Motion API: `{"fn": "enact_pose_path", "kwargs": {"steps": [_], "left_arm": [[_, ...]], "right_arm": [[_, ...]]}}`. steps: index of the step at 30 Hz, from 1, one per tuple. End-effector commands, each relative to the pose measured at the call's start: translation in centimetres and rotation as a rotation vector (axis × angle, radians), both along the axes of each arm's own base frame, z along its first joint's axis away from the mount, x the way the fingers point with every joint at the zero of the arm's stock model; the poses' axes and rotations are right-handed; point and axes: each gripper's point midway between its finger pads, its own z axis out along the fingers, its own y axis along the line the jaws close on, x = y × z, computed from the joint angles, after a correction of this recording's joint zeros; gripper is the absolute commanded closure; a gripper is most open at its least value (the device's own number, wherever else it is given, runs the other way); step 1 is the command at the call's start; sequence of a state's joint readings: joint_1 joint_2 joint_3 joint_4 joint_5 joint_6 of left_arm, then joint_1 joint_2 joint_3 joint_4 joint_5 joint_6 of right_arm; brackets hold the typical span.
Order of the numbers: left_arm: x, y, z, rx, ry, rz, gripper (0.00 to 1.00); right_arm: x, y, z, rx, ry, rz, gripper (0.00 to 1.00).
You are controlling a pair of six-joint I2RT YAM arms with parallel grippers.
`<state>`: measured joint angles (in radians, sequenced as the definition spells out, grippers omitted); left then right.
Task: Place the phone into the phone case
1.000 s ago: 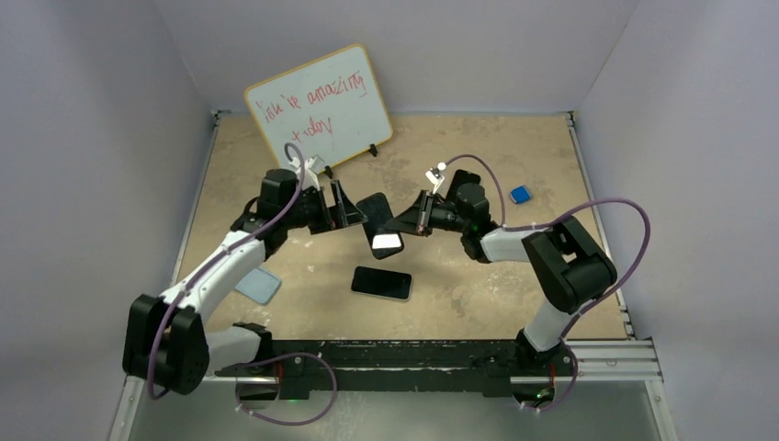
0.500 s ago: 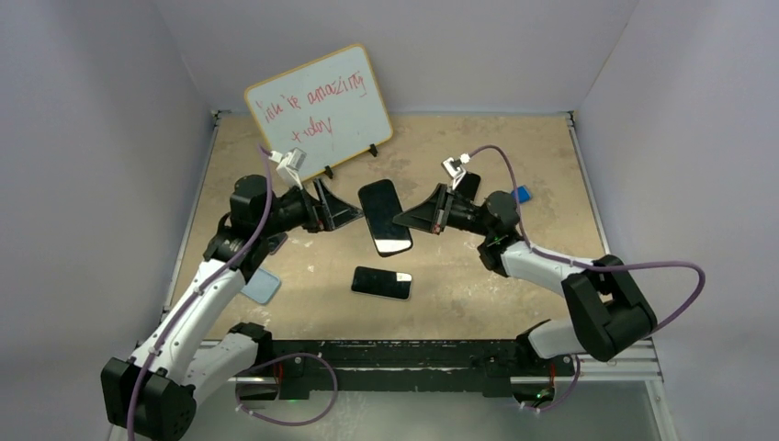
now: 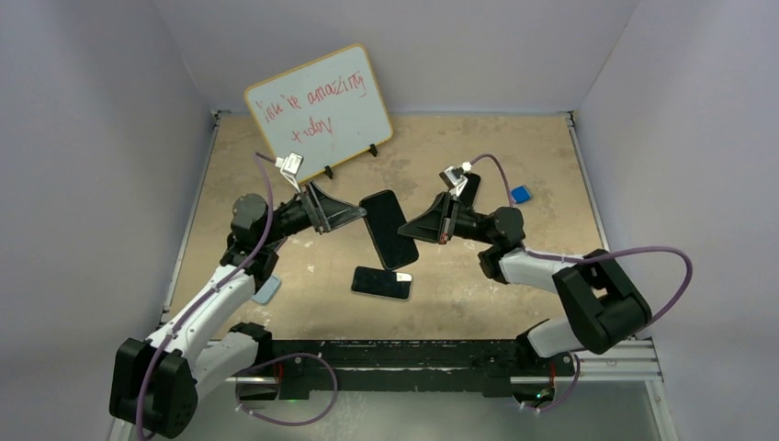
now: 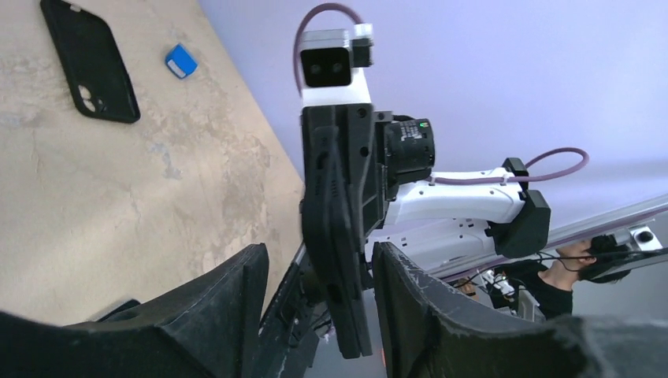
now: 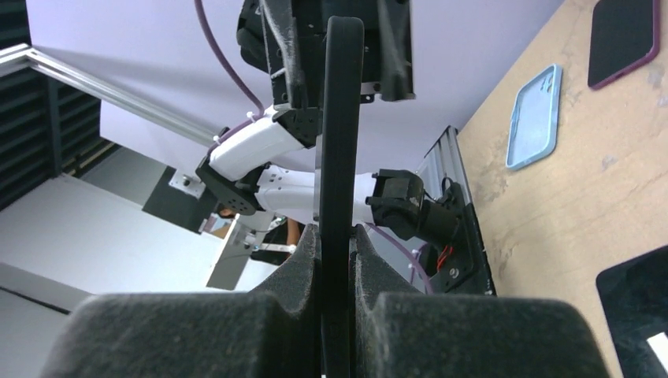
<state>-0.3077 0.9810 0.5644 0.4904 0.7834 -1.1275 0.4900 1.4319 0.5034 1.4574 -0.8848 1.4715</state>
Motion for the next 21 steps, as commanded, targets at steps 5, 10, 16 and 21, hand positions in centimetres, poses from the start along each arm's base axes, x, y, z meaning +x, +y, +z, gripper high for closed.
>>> {"fn": "enact_pose_path", "kwargs": {"steps": [5, 10, 16, 21], "left_arm": [[-0.6, 0.1, 2.7, -0.116, -0.101, -0.016, 0.69], [-0.3, 0.2, 1.7, -0.067, -0.080, 0.004, 1.00], [0.8, 1.0, -0.4, 0.072, -0.009, 0.098, 1.00], [0.6, 0.8, 0.1, 0.082, -0.007, 0.069, 0.99]], "right_arm": [[-1.5, -0.5, 1.8, 0.121, -0.079, 0.053, 1.00], [-1.5, -0.1, 0.4, 0.105, -0.045, 0.073, 1.00], [-1.3, 0.0, 0.1, 0.112, -0.039, 0.068, 1.00], [-1.4, -0.3, 0.1, 0.120, -0.042, 0.047, 1.00]]}}
